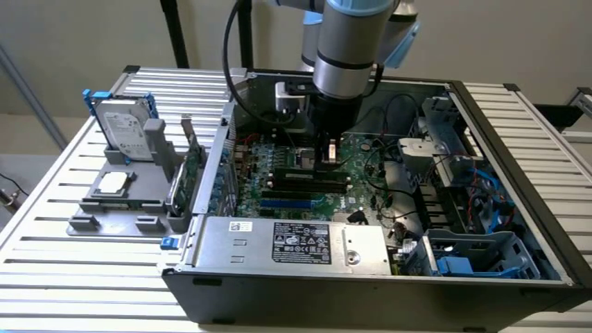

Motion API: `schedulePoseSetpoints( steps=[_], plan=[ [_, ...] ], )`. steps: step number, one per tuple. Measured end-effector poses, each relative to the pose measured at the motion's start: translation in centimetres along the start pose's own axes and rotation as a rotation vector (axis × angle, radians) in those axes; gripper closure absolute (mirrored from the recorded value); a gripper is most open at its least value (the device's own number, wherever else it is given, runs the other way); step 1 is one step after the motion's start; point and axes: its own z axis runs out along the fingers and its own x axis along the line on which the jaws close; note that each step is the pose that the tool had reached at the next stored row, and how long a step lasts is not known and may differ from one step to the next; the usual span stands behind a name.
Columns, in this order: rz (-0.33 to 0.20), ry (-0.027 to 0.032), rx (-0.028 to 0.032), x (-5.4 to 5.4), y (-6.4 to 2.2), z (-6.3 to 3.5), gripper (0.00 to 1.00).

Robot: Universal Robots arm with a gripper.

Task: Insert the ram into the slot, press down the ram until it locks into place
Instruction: 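Insert the ram into the slot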

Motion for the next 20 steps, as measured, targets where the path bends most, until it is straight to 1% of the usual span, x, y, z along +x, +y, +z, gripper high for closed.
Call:
schedulePoseSetpoints(
  steps=[4,6,8,9,11,12,20],
  plan=[
    [0.000,0.0002,0.0008,0.06,0.00,0.03,0.87],
    [0.000,0.0002,0.0031,0.06,0.00,0.04,0.87],
    [0.000,0.0004,0.0085,0.06,0.03,0.06,0.87],
    [0.001,0.0005,0.0130,0.07,0.07,0.07,0.87],
    [0.001,0.0009,0.0203,0.07,0.16,0.09,0.87],
    [0.001,0.0010,0.0222,0.07,0.21,0.10,0.87],
    [0.001,0.0010,0.0231,0.08,0.36,0.28,0.87]
  ],
)
